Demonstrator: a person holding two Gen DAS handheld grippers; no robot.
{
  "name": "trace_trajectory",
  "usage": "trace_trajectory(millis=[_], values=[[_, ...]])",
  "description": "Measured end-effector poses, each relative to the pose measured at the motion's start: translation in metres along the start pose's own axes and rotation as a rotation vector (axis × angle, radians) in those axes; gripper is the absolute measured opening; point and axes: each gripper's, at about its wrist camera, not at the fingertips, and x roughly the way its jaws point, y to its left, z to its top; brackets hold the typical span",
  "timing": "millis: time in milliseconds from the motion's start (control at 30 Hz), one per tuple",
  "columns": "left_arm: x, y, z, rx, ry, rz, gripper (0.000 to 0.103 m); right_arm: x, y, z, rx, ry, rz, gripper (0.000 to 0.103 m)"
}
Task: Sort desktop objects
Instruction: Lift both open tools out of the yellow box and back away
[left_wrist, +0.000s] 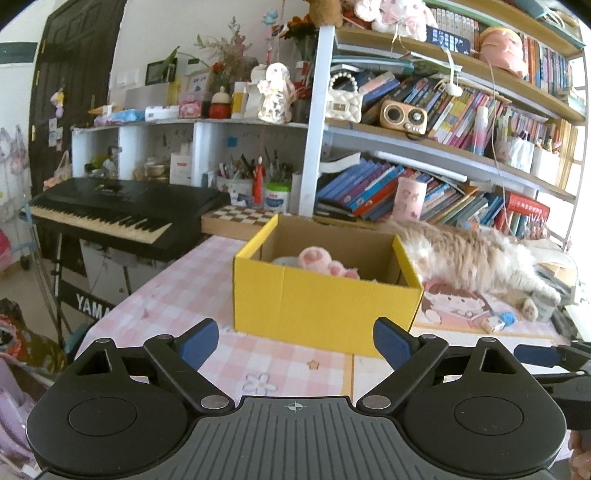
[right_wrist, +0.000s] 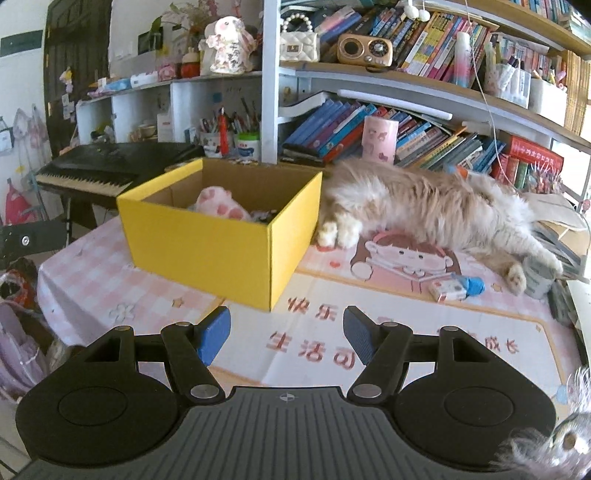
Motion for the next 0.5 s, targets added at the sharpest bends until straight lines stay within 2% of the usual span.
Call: trace_trajectory(millis=[333, 500], values=[[-0.016, 0.002, -0.025, 0.010, 0.036, 0.009, 0.093, -0.014, 0.025, -0.027, 0.034, 0.017, 0.015, 0.065], [-0.023, 0.001, -0.031, 0.031, 0.039, -0.006, 0.093, -0.020, 0.037, -0.032, 0.002, 0.006, 0.022, 0.067]])
